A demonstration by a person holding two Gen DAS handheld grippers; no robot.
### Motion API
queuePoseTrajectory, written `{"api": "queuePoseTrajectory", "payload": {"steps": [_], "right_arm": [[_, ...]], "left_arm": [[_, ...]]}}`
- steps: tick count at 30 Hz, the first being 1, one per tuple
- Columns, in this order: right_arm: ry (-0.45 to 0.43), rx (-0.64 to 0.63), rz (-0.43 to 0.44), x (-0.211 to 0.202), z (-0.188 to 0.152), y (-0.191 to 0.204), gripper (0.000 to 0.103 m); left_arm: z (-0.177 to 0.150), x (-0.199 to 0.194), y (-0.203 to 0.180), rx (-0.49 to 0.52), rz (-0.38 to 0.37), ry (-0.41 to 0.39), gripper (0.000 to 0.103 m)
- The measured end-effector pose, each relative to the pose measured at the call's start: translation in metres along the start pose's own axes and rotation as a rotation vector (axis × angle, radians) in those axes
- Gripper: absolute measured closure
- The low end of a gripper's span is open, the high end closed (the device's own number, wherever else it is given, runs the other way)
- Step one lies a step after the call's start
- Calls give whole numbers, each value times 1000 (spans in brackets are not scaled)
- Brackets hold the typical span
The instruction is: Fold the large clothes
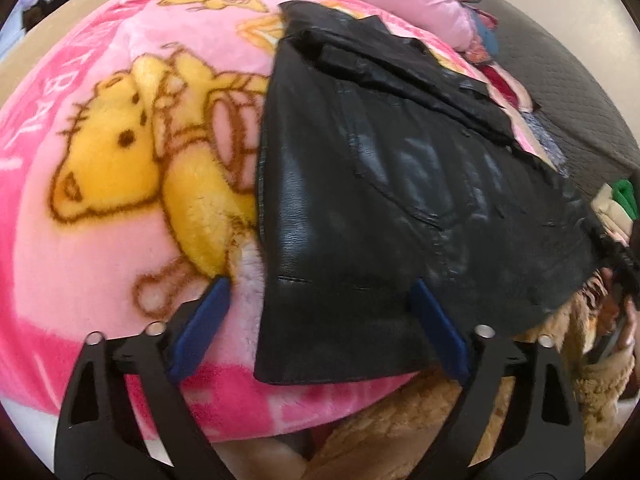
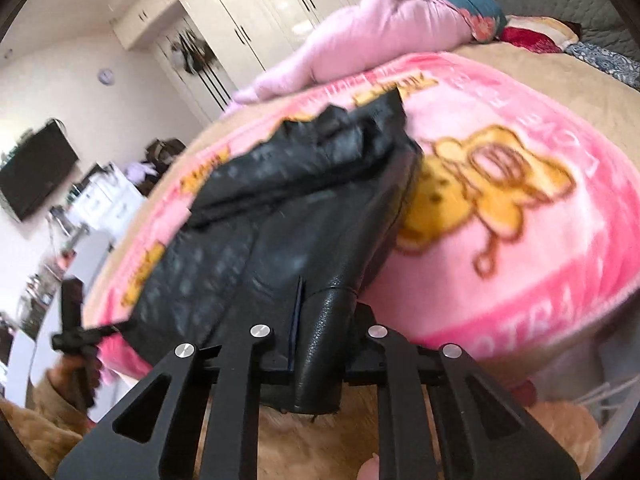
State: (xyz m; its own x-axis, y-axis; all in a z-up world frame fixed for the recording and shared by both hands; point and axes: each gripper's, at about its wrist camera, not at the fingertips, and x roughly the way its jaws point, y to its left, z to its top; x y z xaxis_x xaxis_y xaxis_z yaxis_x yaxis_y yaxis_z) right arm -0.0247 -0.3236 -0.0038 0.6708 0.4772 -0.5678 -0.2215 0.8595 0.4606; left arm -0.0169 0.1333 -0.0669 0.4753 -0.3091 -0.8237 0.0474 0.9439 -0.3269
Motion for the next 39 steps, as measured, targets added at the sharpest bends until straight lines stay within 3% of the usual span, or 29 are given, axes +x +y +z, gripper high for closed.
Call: {"api": "queuePoseTrajectory", "payload": {"steps": [3,6,7,8,12,20,30,31,33,37,39], "right_arm": [[-32,-29,9,-1,14,10,90],[-53,-46,5,-4,24,19,90],[-58,-52,1,-4,27,20,90],[-68,-60,-7,-2,30,22,90],[-90,-64,-12,0,43,26,90],[-124,-70,-20,5,69,34,90],[-167,3,-5,14,116,27,90],[-168,9,-6,16,120,26,90],[-163,19,-12,24,134,24,90],[-160,35,-17,42,157,24,90],[-154,31,-35,53,167,25,90]], "left_arm": [[3,-2,7,-51,12,-20,44],[4,-12,18,-87,-22,-46,73],[4,-15,20,-105,-71,-49,90],[5,-17,22,-124,-97,-47,90],[9,-18,15,-94,-89,-51,91],[36,-45,14,-111,-177,-212,95],[103,-63,9,-94,-233,-380,95],[112,-65,10,-102,-229,-408,103],[130,-71,11,-105,-202,-466,103],[163,-72,19,-146,-217,-500,103],[173,-72,21,-150,-234,-480,103]]}}
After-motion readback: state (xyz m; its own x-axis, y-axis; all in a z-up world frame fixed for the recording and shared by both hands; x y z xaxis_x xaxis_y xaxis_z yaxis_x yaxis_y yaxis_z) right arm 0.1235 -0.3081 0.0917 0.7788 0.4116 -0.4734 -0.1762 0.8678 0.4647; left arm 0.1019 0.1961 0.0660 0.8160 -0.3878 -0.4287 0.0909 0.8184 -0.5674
